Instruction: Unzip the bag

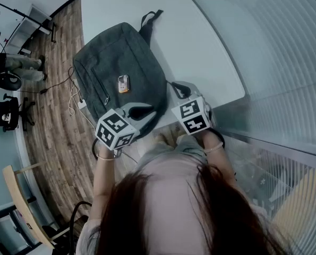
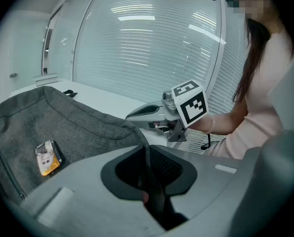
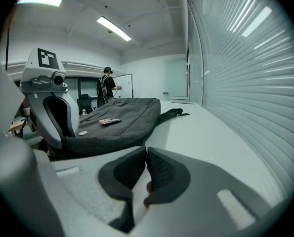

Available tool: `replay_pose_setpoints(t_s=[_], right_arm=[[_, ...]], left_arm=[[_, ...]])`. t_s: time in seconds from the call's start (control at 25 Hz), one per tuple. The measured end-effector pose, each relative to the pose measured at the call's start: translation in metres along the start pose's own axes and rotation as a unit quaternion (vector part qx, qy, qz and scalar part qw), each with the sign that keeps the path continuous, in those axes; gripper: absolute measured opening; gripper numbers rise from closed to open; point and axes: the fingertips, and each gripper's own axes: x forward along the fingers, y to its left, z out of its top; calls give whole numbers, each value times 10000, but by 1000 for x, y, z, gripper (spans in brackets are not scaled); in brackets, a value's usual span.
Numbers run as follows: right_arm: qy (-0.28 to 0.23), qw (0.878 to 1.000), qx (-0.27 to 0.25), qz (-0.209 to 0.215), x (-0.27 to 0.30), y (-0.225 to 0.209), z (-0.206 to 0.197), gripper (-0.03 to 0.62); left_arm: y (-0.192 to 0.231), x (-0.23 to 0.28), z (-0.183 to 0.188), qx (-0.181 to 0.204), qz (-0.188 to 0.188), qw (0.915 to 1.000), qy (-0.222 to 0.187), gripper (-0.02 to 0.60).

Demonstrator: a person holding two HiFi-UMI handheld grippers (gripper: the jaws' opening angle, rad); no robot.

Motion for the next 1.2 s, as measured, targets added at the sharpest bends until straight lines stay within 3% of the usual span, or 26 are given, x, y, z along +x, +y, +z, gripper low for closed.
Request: replay_pose_setpoints(t_s=[1.2], right_arm=[[83, 9996, -259, 32, 37, -27, 33, 14]], left_arm=[[-6, -5, 10, -222, -339, 9991, -145, 51]])
